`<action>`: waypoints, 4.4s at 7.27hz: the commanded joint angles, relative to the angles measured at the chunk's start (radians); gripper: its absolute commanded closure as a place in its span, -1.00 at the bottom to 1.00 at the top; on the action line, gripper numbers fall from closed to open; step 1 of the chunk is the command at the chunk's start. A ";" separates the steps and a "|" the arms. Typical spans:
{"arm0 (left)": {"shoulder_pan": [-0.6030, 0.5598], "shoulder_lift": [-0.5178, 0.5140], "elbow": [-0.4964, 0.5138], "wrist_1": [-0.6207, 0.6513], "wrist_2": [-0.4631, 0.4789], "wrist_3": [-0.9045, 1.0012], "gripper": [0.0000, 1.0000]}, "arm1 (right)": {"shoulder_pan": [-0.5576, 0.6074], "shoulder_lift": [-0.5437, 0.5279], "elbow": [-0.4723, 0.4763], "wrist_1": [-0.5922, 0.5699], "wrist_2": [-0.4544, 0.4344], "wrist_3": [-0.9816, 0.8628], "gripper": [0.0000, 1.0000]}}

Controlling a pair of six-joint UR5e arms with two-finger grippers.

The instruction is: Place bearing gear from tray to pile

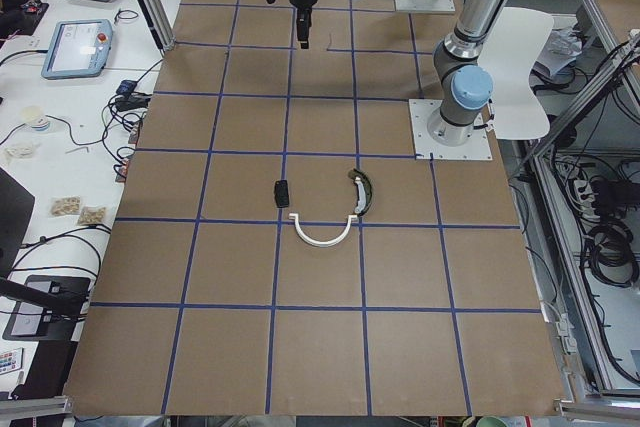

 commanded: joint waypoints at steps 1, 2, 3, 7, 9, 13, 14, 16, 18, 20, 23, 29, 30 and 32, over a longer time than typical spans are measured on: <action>0.000 0.000 -0.006 0.000 0.000 0.002 -1.00 | 0.140 -0.121 0.018 0.154 0.138 0.284 1.00; 0.000 0.000 -0.007 0.000 -0.002 0.002 -1.00 | 0.292 -0.153 0.047 0.164 0.169 0.546 1.00; 0.000 -0.002 -0.006 0.008 -0.002 0.003 -1.00 | 0.452 -0.169 0.075 0.164 0.167 0.843 1.00; 0.000 -0.008 -0.006 0.010 0.002 0.002 -1.00 | 1.107 -0.144 0.083 0.147 0.177 1.904 1.00; 0.005 -0.011 -0.006 0.031 0.000 0.003 -1.00 | 1.360 -0.077 0.075 0.008 0.178 2.260 1.00; 0.003 -0.025 -0.003 0.113 -0.021 -0.015 -1.00 | 1.446 -0.025 0.072 -0.005 0.216 2.393 -0.44; 0.009 -0.035 -0.007 0.114 -0.026 -0.011 -1.00 | 1.412 -0.032 0.057 -0.050 0.229 2.333 -0.99; -0.003 -0.096 -0.026 0.140 -0.034 -0.017 -1.00 | 1.228 -0.102 -0.014 0.083 0.224 2.148 -1.00; -0.107 -0.164 -0.029 0.232 -0.064 -0.088 -1.00 | 0.931 -0.220 -0.018 0.272 0.206 1.668 -1.00; -0.243 -0.256 -0.030 0.299 -0.060 -0.169 -1.00 | 0.596 -0.235 -0.011 0.328 0.165 1.281 -1.00; -0.334 -0.369 -0.056 0.362 -0.066 -0.198 -1.00 | 0.208 -0.168 -0.005 0.254 0.121 0.911 -1.00; -0.417 -0.448 -0.150 0.438 -0.052 -0.204 -1.00 | 0.032 0.077 -0.022 -0.112 0.126 0.711 -1.00; -0.417 -0.456 -0.150 0.438 -0.052 -0.206 -1.00 | 0.032 0.078 -0.022 -0.111 0.120 0.664 -0.88; -0.417 -0.482 -0.154 0.436 -0.048 -0.202 -0.81 | 0.030 0.109 -0.026 -0.106 0.121 0.651 -0.77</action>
